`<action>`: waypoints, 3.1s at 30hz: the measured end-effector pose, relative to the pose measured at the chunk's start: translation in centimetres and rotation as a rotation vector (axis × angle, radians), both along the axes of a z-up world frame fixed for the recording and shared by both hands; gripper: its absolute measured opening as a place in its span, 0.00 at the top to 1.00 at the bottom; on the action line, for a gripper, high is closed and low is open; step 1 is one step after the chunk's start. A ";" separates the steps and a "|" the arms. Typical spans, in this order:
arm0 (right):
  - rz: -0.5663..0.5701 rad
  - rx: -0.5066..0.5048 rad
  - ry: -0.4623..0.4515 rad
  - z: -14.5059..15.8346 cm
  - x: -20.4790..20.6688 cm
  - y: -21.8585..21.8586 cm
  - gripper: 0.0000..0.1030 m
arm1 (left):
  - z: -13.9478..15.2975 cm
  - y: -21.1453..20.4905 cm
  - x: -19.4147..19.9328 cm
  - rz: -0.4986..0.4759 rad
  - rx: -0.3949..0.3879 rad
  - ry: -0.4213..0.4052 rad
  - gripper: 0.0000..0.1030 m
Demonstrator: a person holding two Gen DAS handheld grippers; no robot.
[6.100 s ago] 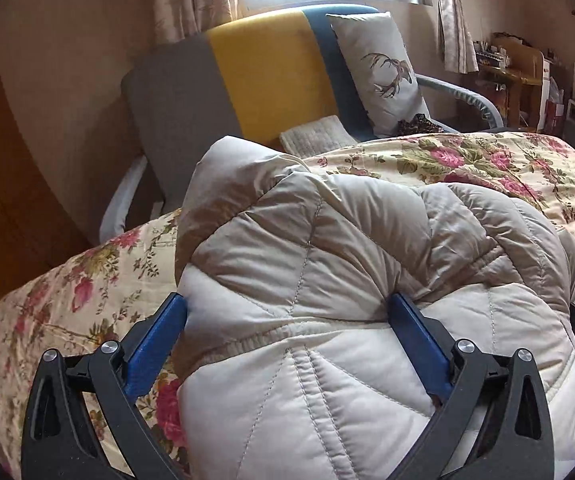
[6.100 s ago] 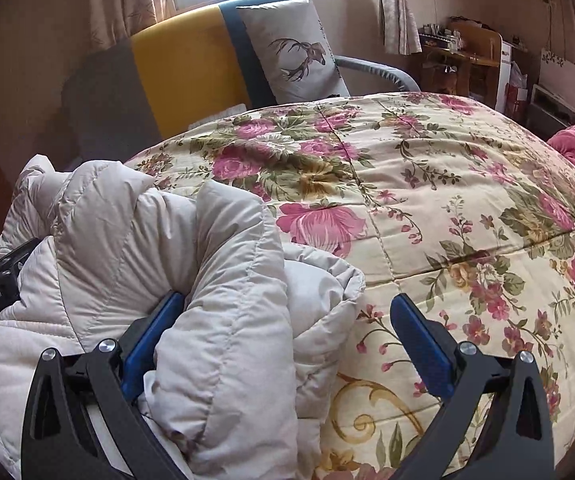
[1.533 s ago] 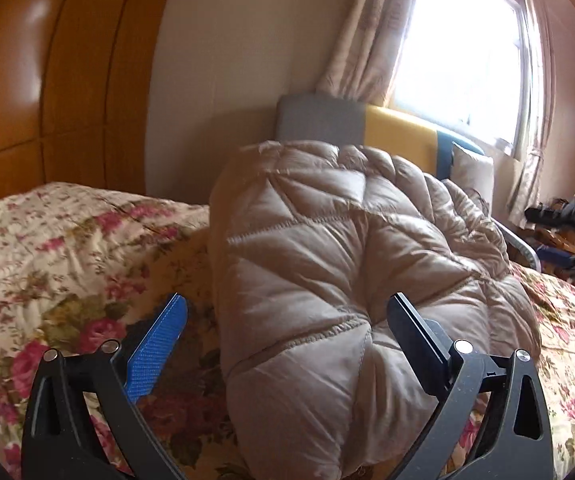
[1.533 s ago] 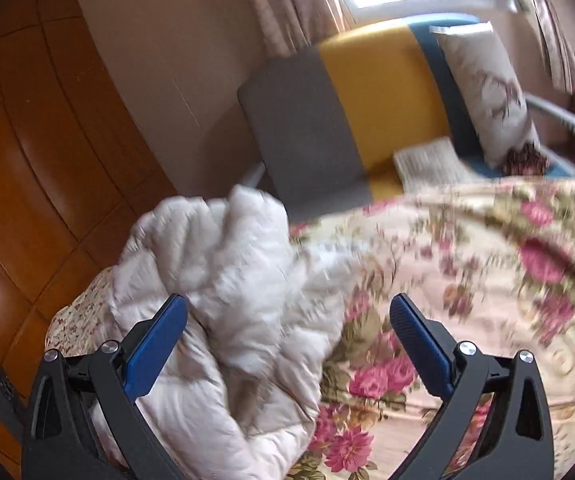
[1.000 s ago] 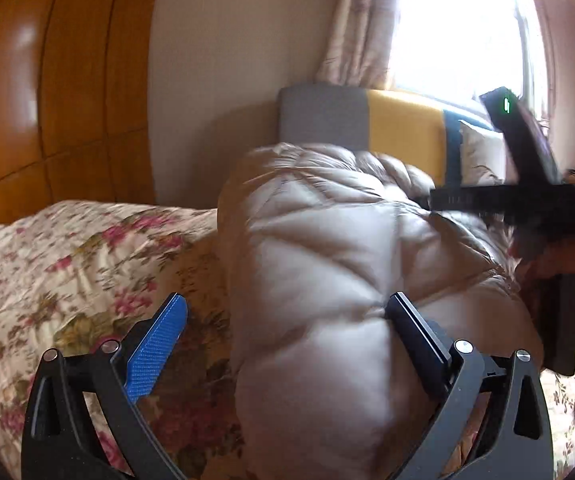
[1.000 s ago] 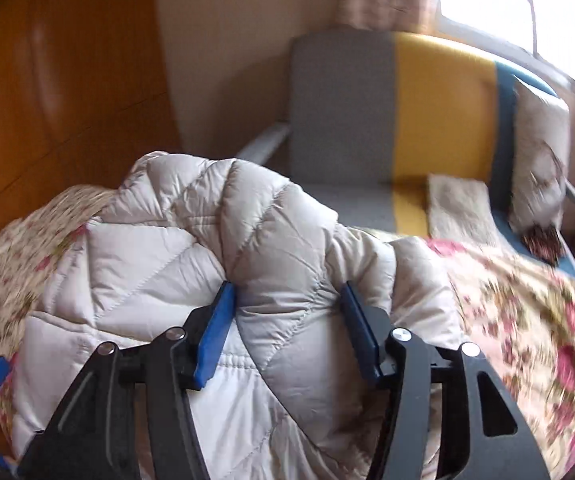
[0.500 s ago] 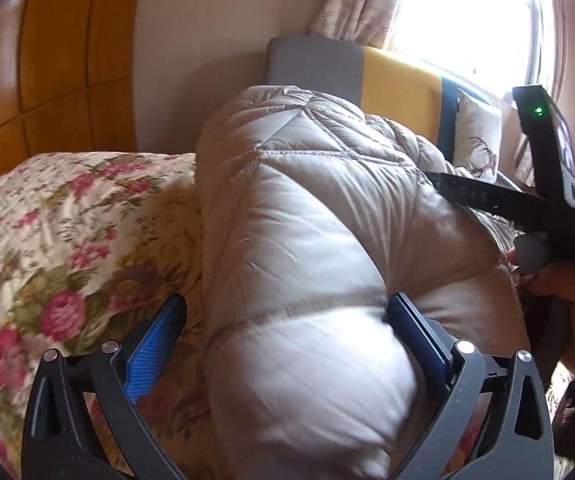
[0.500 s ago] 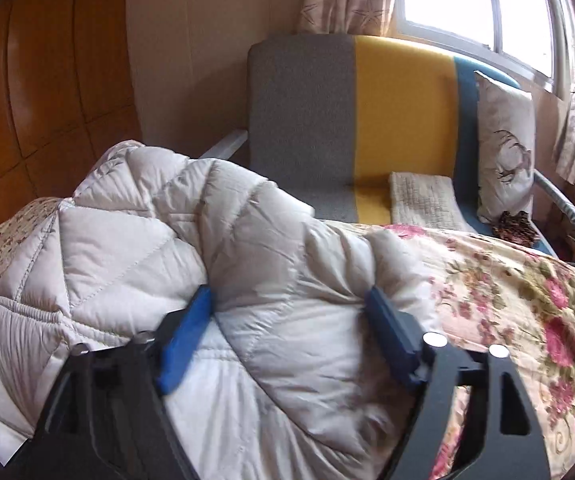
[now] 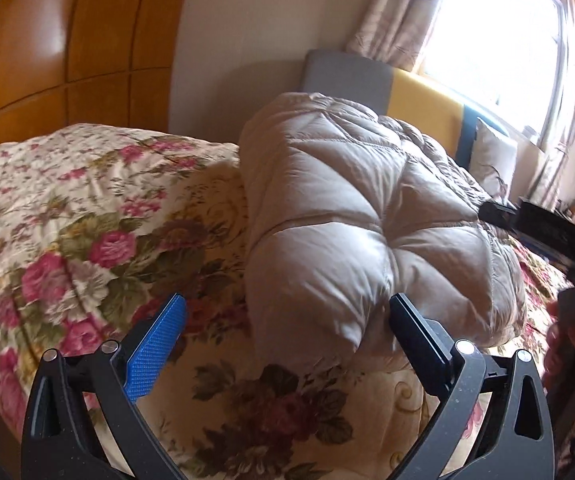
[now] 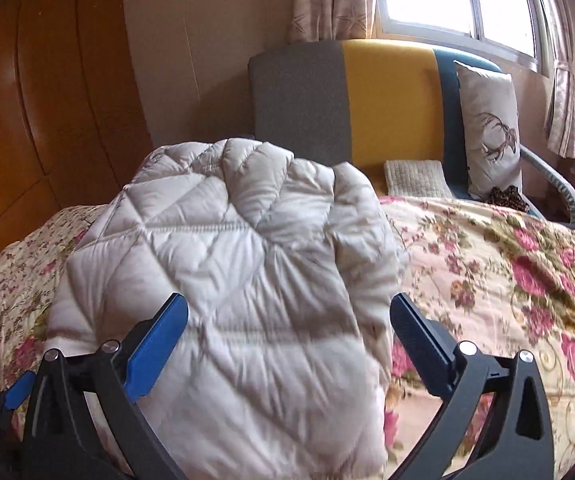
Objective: Fold large clothes
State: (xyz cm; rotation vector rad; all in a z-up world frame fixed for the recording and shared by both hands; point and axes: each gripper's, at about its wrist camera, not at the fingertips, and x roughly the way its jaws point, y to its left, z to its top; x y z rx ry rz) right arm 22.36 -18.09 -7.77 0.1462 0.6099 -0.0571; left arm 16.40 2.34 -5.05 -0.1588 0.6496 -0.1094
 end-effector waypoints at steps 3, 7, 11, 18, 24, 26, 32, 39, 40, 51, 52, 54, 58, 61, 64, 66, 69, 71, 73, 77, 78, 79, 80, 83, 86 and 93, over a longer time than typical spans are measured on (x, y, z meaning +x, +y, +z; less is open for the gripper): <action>-0.001 0.004 0.012 -0.3 -1.5 0.0 0.02 | 0.0 0.0 -0.8 0.019 0.019 0.006 0.03; -0.010 0.008 0.011 -0.6 -3.5 -0.2 0.02 | 0.1 0.0 -1.6 0.036 0.046 0.026 0.03; -0.003 0.008 0.000 -0.9 -6.0 -0.2 0.02 | 0.3 0.2 -2.6 0.050 0.046 0.040 0.03; -0.004 0.004 -0.025 -2.6 -11.3 -0.2 0.02 | 0.8 0.4 -4.8 0.114 0.103 0.030 0.03; -0.044 -0.019 -0.028 -3.0 -14.3 0.3 0.02 | 1.1 -0.1 -6.7 0.130 0.175 0.019 0.03; -0.047 -0.007 -0.043 -3.0 -15.3 0.6 0.02 | 1.1 0.0 -7.2 0.124 0.169 0.023 0.03; -0.054 -0.056 -0.055 -3.0 -16.4 1.5 0.02 | 1.4 0.1 -8.5 0.134 0.159 0.008 0.03; -0.056 -0.075 -0.042 -3.0 -16.4 1.8 0.02 | 2.0 -0.1 -9.4 0.127 0.162 -0.017 0.03; -0.056 -0.071 -0.043 -2.9 -16.4 1.8 0.02 | 2.0 -0.1 -9.5 0.125 0.163 -0.018 0.03; -0.043 -0.072 -0.034 -3.1 -16.2 1.8 0.02 | 1.8 -0.2 -9.6 0.124 0.163 -0.012 0.03; -0.041 -0.070 -0.034 -3.1 -16.2 1.8 0.02 | 1.8 -0.3 -9.7 0.124 0.162 -0.011 0.03; -0.043 -0.067 -0.033 -3.1 -16.2 1.8 0.02 | 1.7 -0.3 -9.7 0.123 0.164 -0.008 0.03; -0.040 -0.063 -0.024 -3.2 -16.1 1.7 0.02 | 1.5 -0.3 -9.6 0.117 0.164 -0.005 0.03; -0.039 -0.063 -0.024 -3.2 -16.1 1.7 0.02 | 1.5 -0.4 -9.6 0.116 0.165 -0.003 0.03; -0.038 -0.063 -0.026 -3.3 -16.1 1.7 0.02 | 1.4 -0.4 -9.6 0.118 0.164 -0.002 0.03; -0.038 -0.061 -0.024 -3.3 -16.1 1.7 0.02 | 1.4 -0.4 -9.6 0.118 0.162 -0.002 0.03; -0.037 -0.061 -0.021 -3.4 -16.1 1.7 0.02 | 1.4 -0.4 -9.6 0.118 0.164 -0.001 0.03; -0.037 -0.060 -0.021 -3.4 -16.1 1.7 0.02 | 1.4 -0.4 -9.6 0.118 0.164 -0.001 0.03; -0.036 -0.061 -0.018 -3.4 -16.1 1.7 0.02 | 1.3 -0.3 -9.6 0.118 0.162 0.000 0.03; -0.035 -0.063 -0.020 -3.5 -16.1 1.6 0.02 | 1.1 -0.3 -9.6 0.119 0.162 0.004 0.03; -0.036 -0.064 -0.021 -3.5 -16.1 1.6 0.02 | 1.1 -0.3 -9.6 0.119 0.162 0.005 0.03; -0.038 -0.064 -0.021 -3.5 -16.1 1.6 0.02 | 1.1 -0.3 -9.6 0.119 0.162 0.006 0.03; -0.037 -0.062 -0.019 -3.5 -16.1 1.6 0.02 | 1.1 -0.3 -9.6 0.120 0.162 0.005 0.03; -0.036 -0.058 -0.017 -3.5 -16.0 1.6 0.02 | 1.1 -0.3 -9.6 0.120 0.162 0.005 0.03; -0.034 -0.063 -0.016 -3.6 -16.0 1.6 0.02 | 1.1 -0.3 -9.6 0.121 0.162 0.005 0.03; -0.033 -0.060 -0.012 -3.6 -16.0 1.6 0.02 | 1.1 -0.2 -9.6 0.120 0.161 0.004 0.03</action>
